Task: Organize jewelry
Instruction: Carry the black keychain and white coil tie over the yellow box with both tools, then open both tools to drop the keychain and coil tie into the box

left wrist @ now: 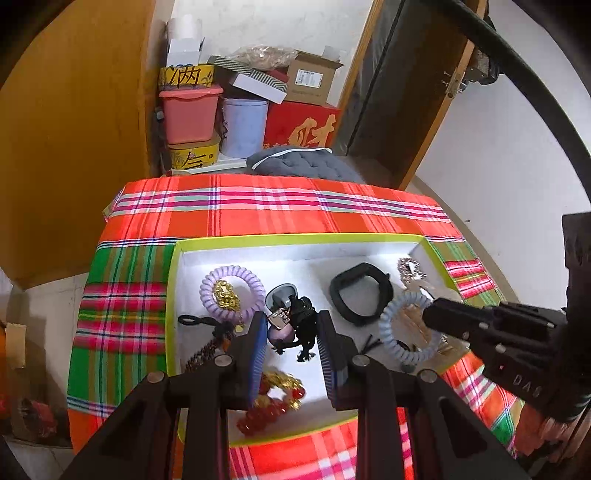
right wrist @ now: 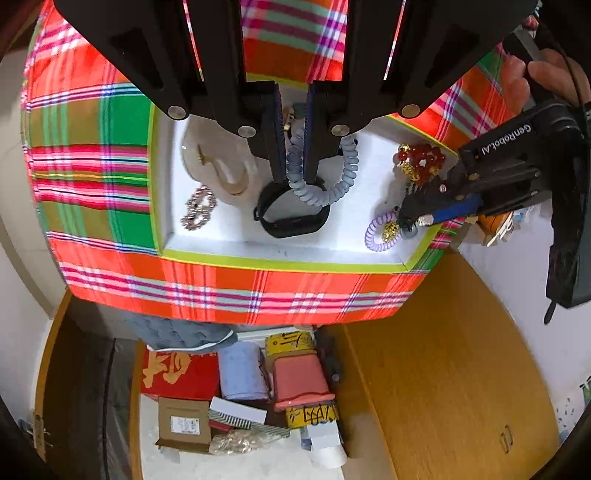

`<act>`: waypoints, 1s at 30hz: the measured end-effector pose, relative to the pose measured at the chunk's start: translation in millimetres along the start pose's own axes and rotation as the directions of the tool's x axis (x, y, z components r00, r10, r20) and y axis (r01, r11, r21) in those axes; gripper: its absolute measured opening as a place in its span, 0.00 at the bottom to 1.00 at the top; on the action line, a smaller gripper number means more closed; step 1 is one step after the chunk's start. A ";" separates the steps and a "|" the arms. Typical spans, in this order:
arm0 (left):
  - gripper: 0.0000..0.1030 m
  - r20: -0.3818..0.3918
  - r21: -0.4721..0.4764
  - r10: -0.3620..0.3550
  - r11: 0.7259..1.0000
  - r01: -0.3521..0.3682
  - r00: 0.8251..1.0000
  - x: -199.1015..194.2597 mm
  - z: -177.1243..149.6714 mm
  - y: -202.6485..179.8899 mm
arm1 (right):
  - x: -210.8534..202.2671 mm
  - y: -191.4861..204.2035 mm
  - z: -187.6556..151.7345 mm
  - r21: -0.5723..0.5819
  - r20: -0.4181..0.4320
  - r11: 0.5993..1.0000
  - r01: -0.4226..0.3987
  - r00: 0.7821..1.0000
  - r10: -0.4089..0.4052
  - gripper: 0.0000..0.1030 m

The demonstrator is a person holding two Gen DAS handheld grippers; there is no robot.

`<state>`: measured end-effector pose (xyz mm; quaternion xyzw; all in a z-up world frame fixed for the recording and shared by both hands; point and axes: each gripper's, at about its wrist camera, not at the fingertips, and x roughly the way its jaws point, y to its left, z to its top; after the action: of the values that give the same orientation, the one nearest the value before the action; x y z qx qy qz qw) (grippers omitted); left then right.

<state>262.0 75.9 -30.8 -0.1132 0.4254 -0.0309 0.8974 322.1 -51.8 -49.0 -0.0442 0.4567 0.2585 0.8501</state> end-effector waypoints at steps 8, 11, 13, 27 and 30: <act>0.27 -0.028 -0.024 -0.009 1.000 0.008 1.000 18.1 -3.3 12.9 | 20.9 0.5 -2.1 0.003 -0.035 1.000 0.004 0.999 -0.004 0.09; 0.27 -0.039 -0.031 -0.015 0.999 0.014 0.999 21.9 -4.9 14.8 | 23.4 -0.9 -2.5 0.009 -0.041 1.000 0.001 0.999 -0.001 0.09; 0.27 -0.045 -0.033 -0.014 0.999 0.013 0.999 23.8 -5.6 15.9 | 25.7 -1.7 -2.0 0.016 -0.048 1.000 0.003 0.999 -0.003 0.09; 0.27 -0.036 -0.042 0.001 0.999 -0.003 0.999 9.0 -7.5 15.4 | 13.2 2.9 -4.6 0.012 -0.036 1.000 -0.001 0.999 0.001 0.15; 0.27 -0.023 -0.035 0.003 0.999 -0.004 1.000 -2.9 -9.9 11.4 | 3.8 4.4 -8.3 0.011 -0.025 1.000 -0.003 1.000 0.004 0.15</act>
<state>252.0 85.7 -37.3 -0.1279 0.4363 -0.0231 0.8904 315.4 -49.0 -56.2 -0.0419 0.4690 0.2568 0.8440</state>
